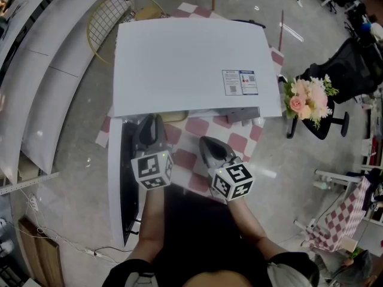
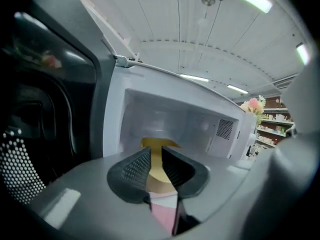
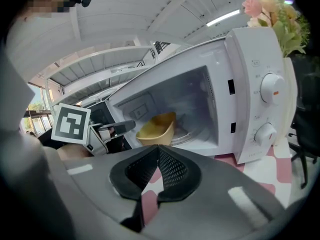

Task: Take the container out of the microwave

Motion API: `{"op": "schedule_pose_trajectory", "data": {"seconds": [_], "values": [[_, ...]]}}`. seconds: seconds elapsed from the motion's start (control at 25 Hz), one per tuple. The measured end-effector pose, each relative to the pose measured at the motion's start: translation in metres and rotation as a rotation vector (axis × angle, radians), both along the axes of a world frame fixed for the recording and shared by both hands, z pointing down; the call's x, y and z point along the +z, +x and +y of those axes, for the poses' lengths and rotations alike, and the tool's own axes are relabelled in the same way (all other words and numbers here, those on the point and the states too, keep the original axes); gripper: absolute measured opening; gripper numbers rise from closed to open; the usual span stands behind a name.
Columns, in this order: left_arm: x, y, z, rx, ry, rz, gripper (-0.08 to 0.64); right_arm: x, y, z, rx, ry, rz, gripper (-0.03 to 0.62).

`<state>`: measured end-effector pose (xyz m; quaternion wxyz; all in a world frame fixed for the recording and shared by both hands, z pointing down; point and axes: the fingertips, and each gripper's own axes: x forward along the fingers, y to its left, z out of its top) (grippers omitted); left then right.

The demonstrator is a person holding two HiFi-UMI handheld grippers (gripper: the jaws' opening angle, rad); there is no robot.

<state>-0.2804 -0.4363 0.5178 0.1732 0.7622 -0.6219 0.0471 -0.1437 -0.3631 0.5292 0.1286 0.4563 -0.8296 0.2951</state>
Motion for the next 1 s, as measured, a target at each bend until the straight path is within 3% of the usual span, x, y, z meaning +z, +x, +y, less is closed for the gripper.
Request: {"op": "schedule_pose_trajectory", "data": {"seconds": [0.24,0.64,1.0], "values": [[0.006,-0.001,-0.013,-0.026,-0.028,-0.011,0.115,0.003,0.000,-0.006,0.000,-0.010,0.003,0.001],[0.026,-0.003,-0.027,-0.051,-0.118,-0.052,0.120,0.009,-0.001,-0.012,-0.007,-0.030,0.001,0.001],[0.040,-0.001,-0.033,-0.055,-0.198,-0.007,0.120,0.010,-0.002,-0.015,-0.018,-0.038,-0.004,0.002]]}}
